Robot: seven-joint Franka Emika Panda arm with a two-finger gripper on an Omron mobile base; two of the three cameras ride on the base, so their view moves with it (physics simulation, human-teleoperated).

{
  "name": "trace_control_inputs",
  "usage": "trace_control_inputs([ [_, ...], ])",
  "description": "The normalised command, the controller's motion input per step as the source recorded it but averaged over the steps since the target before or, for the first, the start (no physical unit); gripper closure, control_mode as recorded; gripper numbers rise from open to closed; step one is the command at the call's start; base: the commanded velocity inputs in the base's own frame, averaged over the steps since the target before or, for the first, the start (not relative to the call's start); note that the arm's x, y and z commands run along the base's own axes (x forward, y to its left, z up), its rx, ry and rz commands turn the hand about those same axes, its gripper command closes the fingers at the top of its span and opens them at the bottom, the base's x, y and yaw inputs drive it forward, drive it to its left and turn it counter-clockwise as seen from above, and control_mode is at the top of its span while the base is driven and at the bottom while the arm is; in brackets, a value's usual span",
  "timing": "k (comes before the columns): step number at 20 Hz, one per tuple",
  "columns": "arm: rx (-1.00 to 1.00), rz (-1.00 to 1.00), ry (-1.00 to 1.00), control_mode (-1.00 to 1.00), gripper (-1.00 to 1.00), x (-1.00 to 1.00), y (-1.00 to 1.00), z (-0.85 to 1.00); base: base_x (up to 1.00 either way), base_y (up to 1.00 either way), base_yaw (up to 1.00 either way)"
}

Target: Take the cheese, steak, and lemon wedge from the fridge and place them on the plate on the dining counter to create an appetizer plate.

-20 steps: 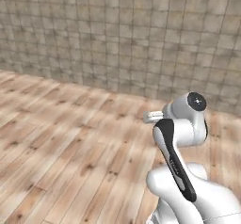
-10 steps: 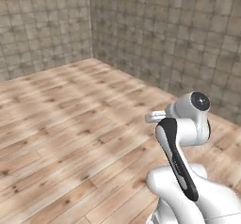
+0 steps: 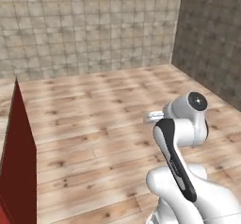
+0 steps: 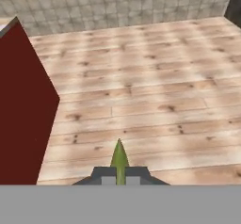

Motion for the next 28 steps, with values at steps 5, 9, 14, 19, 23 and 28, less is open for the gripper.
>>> trace_control_inputs([
  [5, 0.0, 0.0, 0.0, 1.0, 1.0, 0.0, 0.0, 0.0, 1.0, -0.32, 0.46],
  [9, 0.0, 0.0, 0.0, 1.0, 1.0, 0.0, 0.0, 0.0, 1.0, -0.44, 0.45],
  [14, 0.0, 0.0, 0.0, 1.0, 1.0, 0.0, 0.0, 0.0, 1.0, -0.39, 0.48],
  [19, 0.0, 0.0, 0.0, 1.0, 1.0, 0.0, 0.0, 0.0, 1.0, -0.52, 0.49],
  [23, 0.0, 0.0, 0.0, 1.0, 1.0, 0.0, 0.0, 0.0, 1.0, -0.86, 0.43],
  [28, 0.0, 0.0, 0.0, 1.0, 1.0, 0.0, 0.0, 0.0, 1.0, -1.0, 0.29],
])
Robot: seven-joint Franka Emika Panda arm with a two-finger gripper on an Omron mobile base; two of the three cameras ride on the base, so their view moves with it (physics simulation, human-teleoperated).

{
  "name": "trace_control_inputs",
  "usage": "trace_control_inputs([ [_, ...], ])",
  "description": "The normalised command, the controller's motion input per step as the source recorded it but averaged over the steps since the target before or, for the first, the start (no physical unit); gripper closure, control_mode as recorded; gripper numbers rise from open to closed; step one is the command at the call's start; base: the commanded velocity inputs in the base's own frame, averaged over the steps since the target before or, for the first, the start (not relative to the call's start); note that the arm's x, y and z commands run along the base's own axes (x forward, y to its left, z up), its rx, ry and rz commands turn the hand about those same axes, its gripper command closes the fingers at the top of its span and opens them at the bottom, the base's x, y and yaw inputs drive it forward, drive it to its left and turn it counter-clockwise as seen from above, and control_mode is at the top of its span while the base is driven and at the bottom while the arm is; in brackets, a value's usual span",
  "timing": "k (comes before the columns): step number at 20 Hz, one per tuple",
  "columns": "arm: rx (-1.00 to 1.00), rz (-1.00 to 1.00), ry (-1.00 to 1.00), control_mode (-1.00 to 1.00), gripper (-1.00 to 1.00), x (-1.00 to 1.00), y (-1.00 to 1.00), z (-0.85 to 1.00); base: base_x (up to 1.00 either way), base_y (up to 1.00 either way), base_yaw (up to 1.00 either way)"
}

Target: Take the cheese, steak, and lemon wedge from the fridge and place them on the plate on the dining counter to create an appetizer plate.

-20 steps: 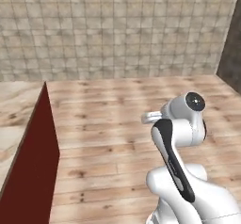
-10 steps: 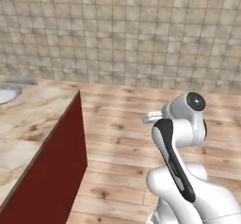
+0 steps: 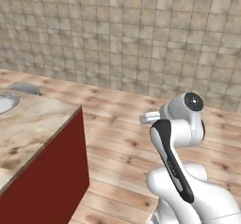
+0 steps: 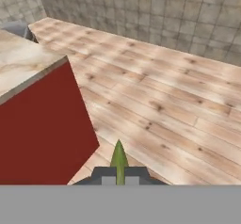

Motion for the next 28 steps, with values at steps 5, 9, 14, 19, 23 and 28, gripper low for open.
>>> trace_control_inputs([
  [5, 0.0, 0.0, 0.0, 1.0, 1.0, 0.0, 0.0, 0.0, 0.97, -1.0, 0.25],
  [9, 0.0, 0.0, 0.0, 1.0, 1.0, 0.0, 0.0, 0.0, 0.99, -1.0, 0.35],
  [14, 0.0, 0.0, 0.0, 1.0, 1.0, 0.0, 0.0, 0.0, 0.95, -0.94, 0.49],
  [19, 0.0, 0.0, 0.0, 1.0, 1.0, 0.0, 0.0, 0.0, 0.78, -0.87, 0.56],
  [23, 0.0, 0.0, 0.0, 1.0, 1.0, 0.0, 0.0, 0.0, 0.58, -0.84, 0.65],
  [28, 0.0, 0.0, 0.0, 1.0, 1.0, 0.0, 0.0, 0.0, 0.66, -0.72, 0.71],
])
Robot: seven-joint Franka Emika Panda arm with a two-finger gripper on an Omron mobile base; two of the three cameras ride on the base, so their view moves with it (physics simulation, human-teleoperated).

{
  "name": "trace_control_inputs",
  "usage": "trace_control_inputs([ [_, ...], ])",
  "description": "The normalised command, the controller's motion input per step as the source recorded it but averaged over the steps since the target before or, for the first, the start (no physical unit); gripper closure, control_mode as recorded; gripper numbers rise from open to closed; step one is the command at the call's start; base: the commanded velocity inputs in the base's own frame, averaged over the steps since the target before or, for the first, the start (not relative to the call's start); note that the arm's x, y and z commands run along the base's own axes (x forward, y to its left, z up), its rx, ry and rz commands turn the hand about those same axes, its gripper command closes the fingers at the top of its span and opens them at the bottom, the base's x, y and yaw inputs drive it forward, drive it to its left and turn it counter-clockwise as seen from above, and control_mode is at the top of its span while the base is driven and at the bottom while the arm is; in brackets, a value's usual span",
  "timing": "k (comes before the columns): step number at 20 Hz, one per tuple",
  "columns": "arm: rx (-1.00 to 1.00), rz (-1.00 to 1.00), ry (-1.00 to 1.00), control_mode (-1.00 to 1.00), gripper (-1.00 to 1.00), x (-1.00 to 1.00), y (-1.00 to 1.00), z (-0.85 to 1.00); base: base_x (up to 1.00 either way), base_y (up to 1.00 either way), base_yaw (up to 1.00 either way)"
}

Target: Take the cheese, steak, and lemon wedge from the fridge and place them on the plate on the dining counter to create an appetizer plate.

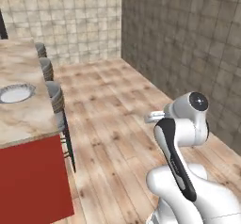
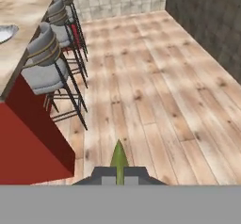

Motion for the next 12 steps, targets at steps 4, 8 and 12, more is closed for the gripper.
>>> trace_control_inputs([
  [4, 0.0, 0.0, 0.0, 1.0, 1.0, 0.0, 0.0, 0.0, 0.86, -0.69, 0.69],
  [8, 0.0, 0.0, 0.0, 1.0, 1.0, 0.0, 0.0, 0.0, 1.0, -0.65, 0.65],
  [12, 0.0, 0.0, 0.0, 1.0, 1.0, 0.0, 0.0, 0.0, 1.0, -0.7, 0.61],
])
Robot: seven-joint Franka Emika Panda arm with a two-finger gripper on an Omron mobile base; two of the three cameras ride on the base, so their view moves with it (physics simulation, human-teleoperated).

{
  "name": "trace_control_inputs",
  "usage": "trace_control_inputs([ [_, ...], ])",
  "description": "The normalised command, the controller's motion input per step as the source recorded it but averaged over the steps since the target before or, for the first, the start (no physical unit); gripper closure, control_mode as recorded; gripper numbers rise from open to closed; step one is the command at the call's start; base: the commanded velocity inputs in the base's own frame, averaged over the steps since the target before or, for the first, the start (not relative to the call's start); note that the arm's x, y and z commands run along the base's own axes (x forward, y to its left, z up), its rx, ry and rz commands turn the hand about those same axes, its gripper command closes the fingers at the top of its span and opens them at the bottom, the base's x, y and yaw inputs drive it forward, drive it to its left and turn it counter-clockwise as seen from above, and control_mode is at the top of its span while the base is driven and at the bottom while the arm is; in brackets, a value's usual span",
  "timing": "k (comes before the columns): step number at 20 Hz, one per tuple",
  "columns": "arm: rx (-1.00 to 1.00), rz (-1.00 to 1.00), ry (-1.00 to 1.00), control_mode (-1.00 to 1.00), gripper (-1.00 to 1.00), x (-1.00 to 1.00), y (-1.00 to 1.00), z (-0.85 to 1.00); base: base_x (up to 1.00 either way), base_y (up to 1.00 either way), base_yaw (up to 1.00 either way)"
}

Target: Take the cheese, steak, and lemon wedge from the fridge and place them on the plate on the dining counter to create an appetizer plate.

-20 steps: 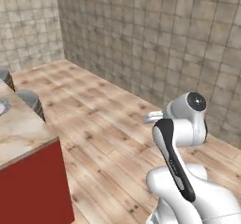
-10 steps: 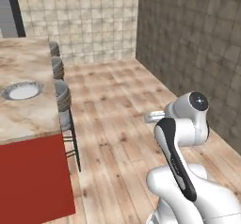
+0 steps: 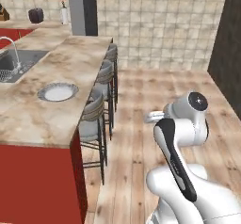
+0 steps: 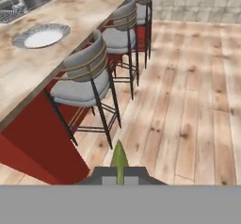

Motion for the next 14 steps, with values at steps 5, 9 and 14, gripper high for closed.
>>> trace_control_inputs([
  [5, 0.0, 0.0, 0.0, 1.0, 1.0, 0.0, 0.0, 0.0, 1.0, -0.61, 0.56],
  [9, 0.0, 0.0, 0.0, 1.0, 1.0, 0.0, 0.0, 0.0, 1.0, -0.56, 0.55],
  [14, 0.0, 0.0, 0.0, 1.0, 1.0, 0.0, 0.0, 0.0, 1.0, -0.36, 0.52],
])
